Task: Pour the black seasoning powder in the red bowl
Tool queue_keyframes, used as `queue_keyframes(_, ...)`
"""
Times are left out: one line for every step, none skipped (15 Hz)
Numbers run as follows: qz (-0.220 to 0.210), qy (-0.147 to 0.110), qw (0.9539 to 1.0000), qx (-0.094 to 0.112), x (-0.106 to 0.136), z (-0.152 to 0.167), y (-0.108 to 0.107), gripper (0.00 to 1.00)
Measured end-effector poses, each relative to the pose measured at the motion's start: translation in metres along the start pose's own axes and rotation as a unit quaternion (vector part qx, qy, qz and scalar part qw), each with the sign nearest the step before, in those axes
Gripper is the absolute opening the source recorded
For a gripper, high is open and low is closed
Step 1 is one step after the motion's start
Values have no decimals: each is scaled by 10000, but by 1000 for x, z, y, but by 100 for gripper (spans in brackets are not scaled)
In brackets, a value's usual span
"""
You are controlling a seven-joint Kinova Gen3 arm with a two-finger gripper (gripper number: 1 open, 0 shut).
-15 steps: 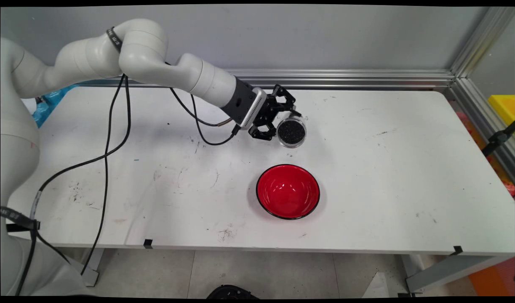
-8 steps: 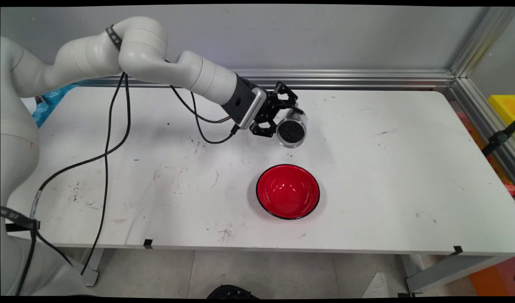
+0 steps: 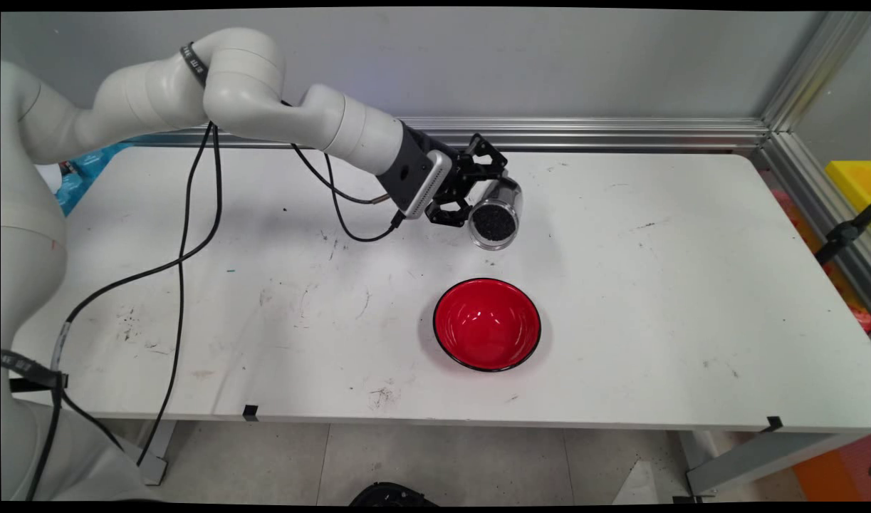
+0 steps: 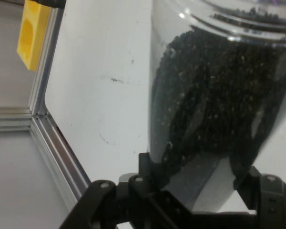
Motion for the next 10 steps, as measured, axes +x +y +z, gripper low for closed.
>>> queue_keyframes(50, -10, 10000, 21, 0, 1, 0, 0)
queue_keyframes(96, -17, 9999, 42, 0, 2, 0, 0)
queue_keyframes(148, -27, 9999, 65, 0, 4, 0, 0)
queue_keyframes(198, -36, 9998, 86, 1, 6, 1, 0)
queue_keyframes(238, -48, 9996, 107, 1, 8, 1, 0)
queue_keyframes(275, -64, 9995, 127, 1, 10, 3, 0)
queue_keyframes(310, -80, 9994, 145, 1, 12, 4, 0)
queue_keyframes(343, -93, 9992, 163, 2, 14, 5, 0)
queue_keyframes(390, -112, 9990, 186, 2, 17, 6, 0)
queue_keyframes(431, -132, 9988, 211, 2, 19, 7, 0)
